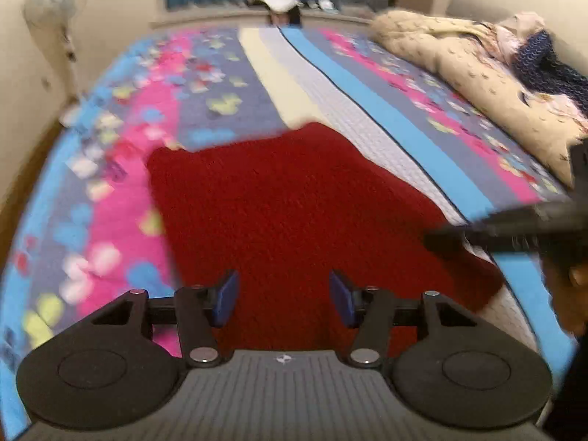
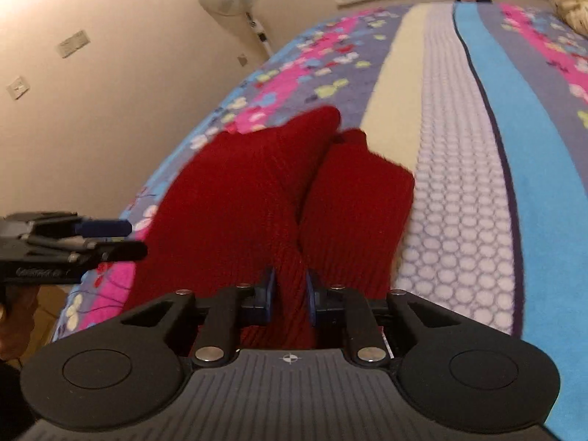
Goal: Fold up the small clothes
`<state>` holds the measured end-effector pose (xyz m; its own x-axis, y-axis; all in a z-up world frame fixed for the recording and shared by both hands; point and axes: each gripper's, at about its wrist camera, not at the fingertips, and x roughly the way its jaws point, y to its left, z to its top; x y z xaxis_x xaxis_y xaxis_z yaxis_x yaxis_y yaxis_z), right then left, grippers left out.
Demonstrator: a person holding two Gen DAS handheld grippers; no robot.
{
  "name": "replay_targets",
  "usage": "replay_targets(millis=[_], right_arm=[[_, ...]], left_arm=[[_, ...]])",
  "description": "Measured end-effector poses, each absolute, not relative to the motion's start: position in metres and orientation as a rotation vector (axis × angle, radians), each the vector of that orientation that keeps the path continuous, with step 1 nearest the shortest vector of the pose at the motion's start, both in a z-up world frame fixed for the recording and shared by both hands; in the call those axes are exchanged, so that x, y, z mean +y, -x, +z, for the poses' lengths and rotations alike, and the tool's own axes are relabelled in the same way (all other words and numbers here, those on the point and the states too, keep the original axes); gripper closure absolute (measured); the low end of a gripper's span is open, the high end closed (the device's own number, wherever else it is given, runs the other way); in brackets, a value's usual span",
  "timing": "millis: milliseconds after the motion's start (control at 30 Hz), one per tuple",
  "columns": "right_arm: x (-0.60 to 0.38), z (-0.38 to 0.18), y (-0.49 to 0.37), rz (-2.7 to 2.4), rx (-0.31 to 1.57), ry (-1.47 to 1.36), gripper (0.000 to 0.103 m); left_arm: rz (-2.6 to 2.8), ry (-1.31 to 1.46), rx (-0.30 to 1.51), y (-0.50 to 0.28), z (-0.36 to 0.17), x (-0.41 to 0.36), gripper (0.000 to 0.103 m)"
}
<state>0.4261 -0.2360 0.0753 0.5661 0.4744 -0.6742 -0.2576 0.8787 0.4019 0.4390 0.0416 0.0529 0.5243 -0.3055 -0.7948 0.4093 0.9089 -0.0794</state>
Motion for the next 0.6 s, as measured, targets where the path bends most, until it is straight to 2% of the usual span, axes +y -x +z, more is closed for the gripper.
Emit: replay_targets(millis=[33, 100, 200, 267, 333, 400, 467, 533, 600], right_arm=[[-0.238, 0.073, -0.426, 0.433, 0.889, -0.269, 0.087], [-0.242, 0.059, -0.428, 0.406, 0.982, -0.274, 0.087], [-0.241, 0.063, -0.417, 0.387, 0.981, -0.246, 0.086], [-0.239, 0.083, -0.402, 0.348, 0.91, -0.206, 0.081], [-0.24, 0.106, -0.378, 0.318, 0.81, -0.173, 0.049], [-0.243, 0.128, -0.351, 0.289, 0.716, -0.141, 0.038], [-0.245, 0.147, -0.326, 0.26, 0.654, -0.109, 0.028], [-0.245, 0.162, -0.302, 0.231, 0.591, -0.08, 0.017], [-0.247, 0.171, -0.279, 0.208, 0.522, -0.064, 0.013]], left_arm=[[-0.428, -0.189, 1.009, -0.44, 0.033, 0.032, 0.044], [-0.424, -0.352, 0.999, -0.434, 0.018, 0.013, 0.041], [-0.384, -0.307, 0.95, -0.419, 0.045, 0.011, 0.039], [-0.347, -0.259, 0.878, -0.4, 0.066, 0.016, 0.019], [-0.317, -0.249, 0.809, -0.382, 0.082, 0.02, 0.017], [-0.314, -0.245, 0.744, -0.353, 0.098, 0.025, 0.014], [-0.289, -0.223, 0.676, -0.327, 0.114, 0.028, 0.0], [-0.263, -0.183, 0.615, -0.303, 0.129, 0.027, 0.0], [-0.223, -0.135, 0.585, -0.283, 0.141, 0.027, 0.0]])
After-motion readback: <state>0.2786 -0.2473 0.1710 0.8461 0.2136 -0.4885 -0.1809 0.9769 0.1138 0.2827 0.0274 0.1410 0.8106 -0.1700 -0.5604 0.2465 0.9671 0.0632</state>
